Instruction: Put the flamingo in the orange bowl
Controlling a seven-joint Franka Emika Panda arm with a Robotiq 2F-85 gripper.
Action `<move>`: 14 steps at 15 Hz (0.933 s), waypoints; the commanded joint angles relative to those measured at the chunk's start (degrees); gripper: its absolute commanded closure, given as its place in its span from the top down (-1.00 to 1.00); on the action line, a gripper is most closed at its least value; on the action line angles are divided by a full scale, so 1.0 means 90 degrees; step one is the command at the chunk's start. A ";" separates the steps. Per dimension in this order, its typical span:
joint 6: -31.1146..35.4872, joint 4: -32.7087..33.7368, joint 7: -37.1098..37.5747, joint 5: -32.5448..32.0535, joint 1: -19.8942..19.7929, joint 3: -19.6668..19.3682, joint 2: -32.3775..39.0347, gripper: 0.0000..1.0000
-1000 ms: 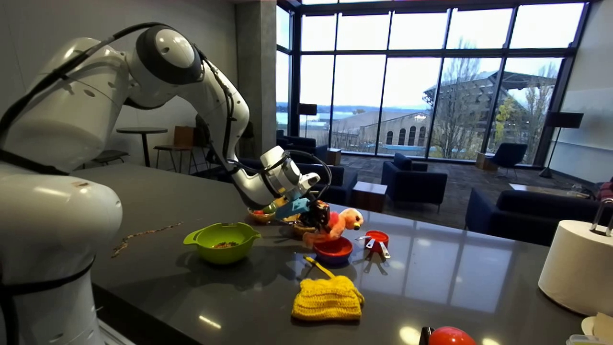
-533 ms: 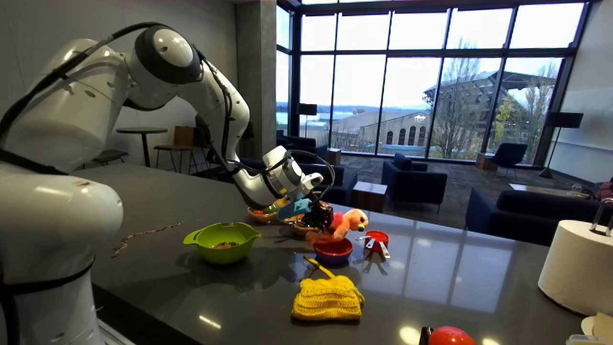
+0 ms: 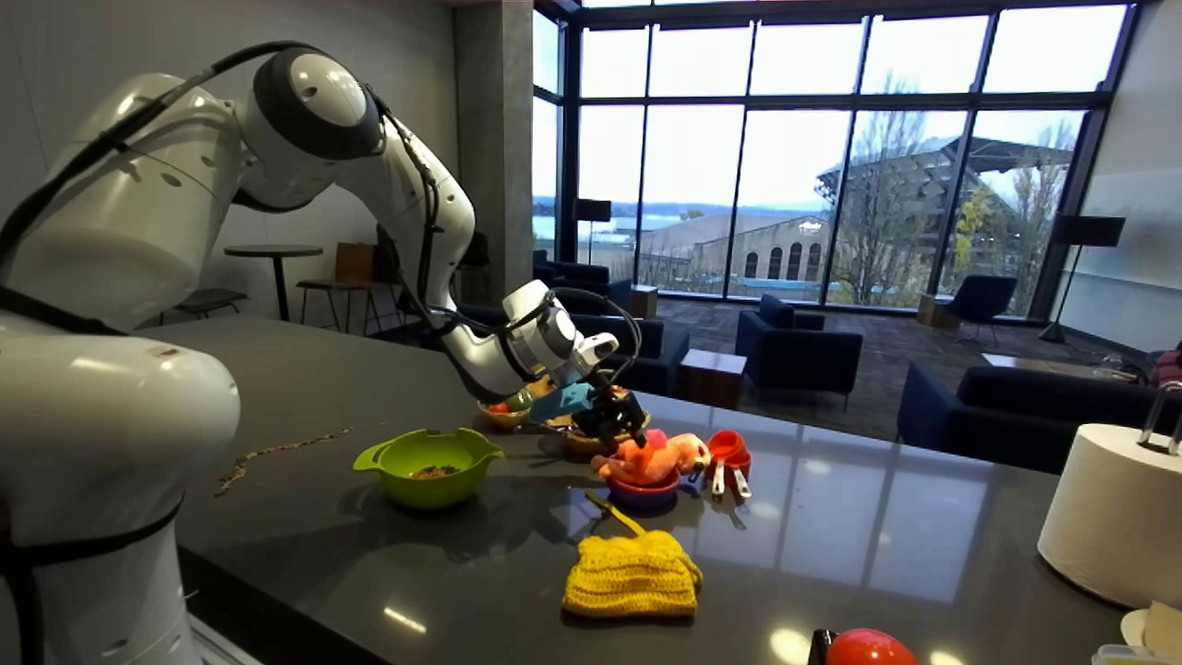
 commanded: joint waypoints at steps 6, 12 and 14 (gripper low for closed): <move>-0.0138 -0.0579 -0.0283 0.0047 0.0590 -0.0541 -0.0906 1.00; -0.1262 -0.1017 -0.1237 0.0239 -0.0257 0.0361 -0.2339 1.00; -0.1842 -0.1077 -0.1453 0.0308 -0.0726 0.0880 -0.2771 1.00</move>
